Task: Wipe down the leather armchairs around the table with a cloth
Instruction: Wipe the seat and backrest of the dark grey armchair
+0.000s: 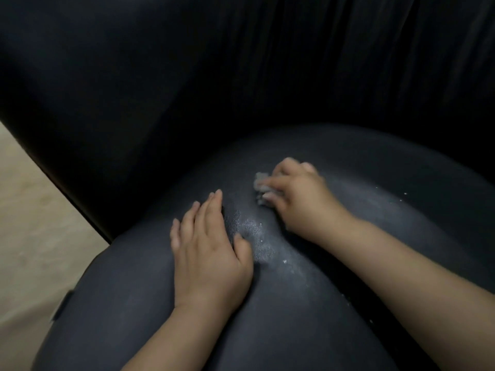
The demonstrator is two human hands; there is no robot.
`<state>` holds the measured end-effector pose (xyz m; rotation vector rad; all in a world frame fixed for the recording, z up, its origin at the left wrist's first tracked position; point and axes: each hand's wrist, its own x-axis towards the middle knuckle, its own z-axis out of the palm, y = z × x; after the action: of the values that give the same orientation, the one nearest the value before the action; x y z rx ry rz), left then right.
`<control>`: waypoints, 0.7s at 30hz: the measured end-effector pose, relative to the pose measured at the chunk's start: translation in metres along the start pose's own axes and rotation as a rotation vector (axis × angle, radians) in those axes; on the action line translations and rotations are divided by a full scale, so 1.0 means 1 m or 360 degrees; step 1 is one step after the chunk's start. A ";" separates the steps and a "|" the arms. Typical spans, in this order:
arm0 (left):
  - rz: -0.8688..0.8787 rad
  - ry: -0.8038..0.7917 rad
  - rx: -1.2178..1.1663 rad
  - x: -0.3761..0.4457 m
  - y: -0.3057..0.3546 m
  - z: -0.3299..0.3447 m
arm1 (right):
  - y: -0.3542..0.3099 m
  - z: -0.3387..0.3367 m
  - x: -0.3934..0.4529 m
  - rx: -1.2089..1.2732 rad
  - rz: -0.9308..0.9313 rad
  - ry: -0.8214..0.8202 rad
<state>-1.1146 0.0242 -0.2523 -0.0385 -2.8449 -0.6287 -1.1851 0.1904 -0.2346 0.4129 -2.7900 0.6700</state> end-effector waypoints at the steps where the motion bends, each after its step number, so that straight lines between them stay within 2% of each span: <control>1: -0.0009 -0.0003 -0.0019 0.000 0.000 -0.001 | -0.014 0.002 -0.011 0.0055 -0.0109 -0.0067; 3: -0.0029 -0.0008 -0.0071 0.000 0.002 -0.004 | -0.024 -0.002 -0.027 0.0098 -0.0239 -0.0172; 4: -0.0029 -0.0008 -0.0087 -0.001 0.004 -0.006 | -0.018 -0.007 -0.027 0.0077 -0.0207 -0.0160; 7: -0.0014 -0.0034 -0.0104 -0.001 0.005 -0.009 | 0.020 -0.018 -0.019 -0.0036 0.0174 0.0038; 9: -0.0001 -0.0048 -0.0121 -0.001 0.005 -0.009 | 0.018 -0.017 -0.021 0.0003 0.0264 0.0045; 14: -0.0071 0.0000 -0.0357 0.000 0.003 -0.015 | -0.047 -0.003 -0.060 0.0082 -0.0288 -0.0169; 15: -0.0081 0.0008 -0.0398 0.000 0.003 -0.016 | -0.039 -0.008 -0.059 0.0063 -0.0264 -0.0140; 19: -0.0045 -0.0098 -0.0324 -0.001 0.007 -0.021 | 0.014 -0.021 -0.044 -0.0044 0.0204 0.0114; 21: -0.0019 -0.0218 -0.0214 0.002 0.007 -0.022 | 0.001 -0.017 -0.053 -0.0046 0.0107 0.0145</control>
<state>-1.1114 0.0214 -0.2294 -0.0901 -2.9303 -0.8508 -1.1335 0.2111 -0.2357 0.2773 -2.7341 0.6453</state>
